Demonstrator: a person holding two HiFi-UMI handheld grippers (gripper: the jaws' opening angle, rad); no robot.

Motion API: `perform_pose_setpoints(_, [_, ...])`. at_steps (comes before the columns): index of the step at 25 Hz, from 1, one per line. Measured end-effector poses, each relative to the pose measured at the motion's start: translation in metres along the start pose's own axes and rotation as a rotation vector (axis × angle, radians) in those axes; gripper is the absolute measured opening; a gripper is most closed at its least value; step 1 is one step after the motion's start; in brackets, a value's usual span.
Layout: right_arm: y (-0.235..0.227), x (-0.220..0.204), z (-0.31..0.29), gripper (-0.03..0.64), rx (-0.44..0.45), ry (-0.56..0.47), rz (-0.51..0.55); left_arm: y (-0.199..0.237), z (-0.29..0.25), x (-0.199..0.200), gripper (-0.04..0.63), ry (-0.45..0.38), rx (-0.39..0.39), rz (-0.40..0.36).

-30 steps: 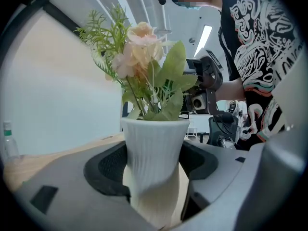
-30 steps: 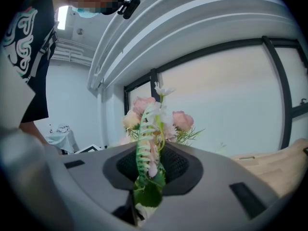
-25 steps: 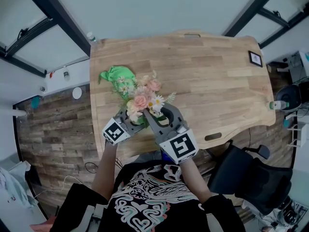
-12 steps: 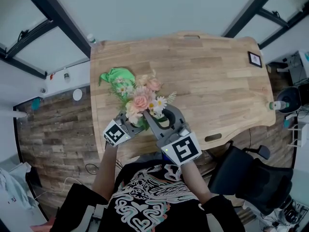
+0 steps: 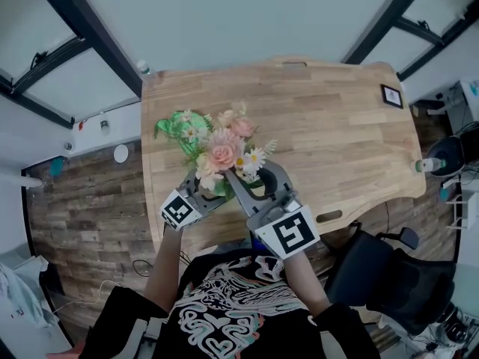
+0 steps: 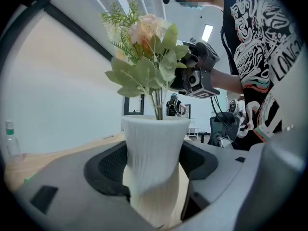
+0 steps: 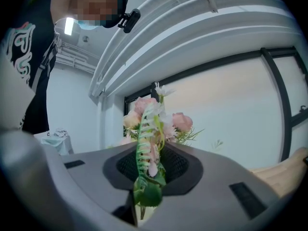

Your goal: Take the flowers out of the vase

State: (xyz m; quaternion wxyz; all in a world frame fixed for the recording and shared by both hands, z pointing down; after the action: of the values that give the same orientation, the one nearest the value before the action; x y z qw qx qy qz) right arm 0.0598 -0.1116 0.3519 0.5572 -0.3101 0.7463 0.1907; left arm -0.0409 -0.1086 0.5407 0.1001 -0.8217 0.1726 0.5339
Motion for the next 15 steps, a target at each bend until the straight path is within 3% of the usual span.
perform_pose_setpoints(15, [0.0, 0.031, 0.017, 0.094, -0.033, -0.059, 0.06, -0.002, 0.003, -0.002, 0.331, 0.012, 0.001, -0.008])
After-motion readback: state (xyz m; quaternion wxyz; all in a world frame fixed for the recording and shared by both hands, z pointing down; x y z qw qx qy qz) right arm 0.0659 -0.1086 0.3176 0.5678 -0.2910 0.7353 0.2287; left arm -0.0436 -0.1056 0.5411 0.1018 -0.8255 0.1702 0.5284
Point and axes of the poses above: the fingertips, and each gripper's own axes: z backward along the fingers, y to its left, x out of its top, the point moved 6 cm from there along z, backward along the fingers, and after that the axes turned 15 degrees about y, right-handed, at the moved point
